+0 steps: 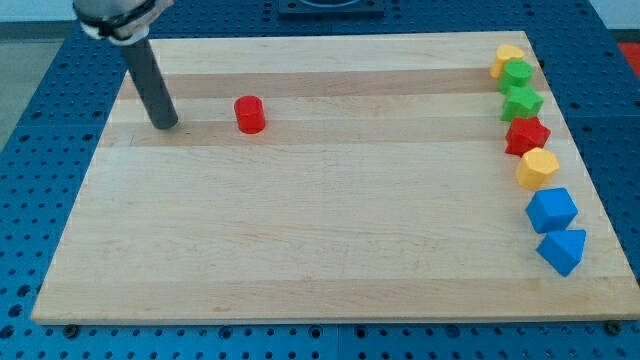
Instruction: Move red circle to the right and a bit up
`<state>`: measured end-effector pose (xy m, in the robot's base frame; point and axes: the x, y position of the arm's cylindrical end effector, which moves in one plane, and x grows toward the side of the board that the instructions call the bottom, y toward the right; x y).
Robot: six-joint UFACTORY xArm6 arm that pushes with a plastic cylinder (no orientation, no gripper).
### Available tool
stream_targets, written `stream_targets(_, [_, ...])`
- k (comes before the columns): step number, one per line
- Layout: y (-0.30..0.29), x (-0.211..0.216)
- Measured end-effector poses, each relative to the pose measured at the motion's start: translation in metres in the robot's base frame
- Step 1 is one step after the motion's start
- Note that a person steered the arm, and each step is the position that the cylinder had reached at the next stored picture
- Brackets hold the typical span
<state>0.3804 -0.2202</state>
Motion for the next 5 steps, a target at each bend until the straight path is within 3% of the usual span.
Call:
stream_targets(2, [0.01, 0.001])
stream_targets(3, [0.024, -0.019])
stream_targets(5, [0.082, -0.013])
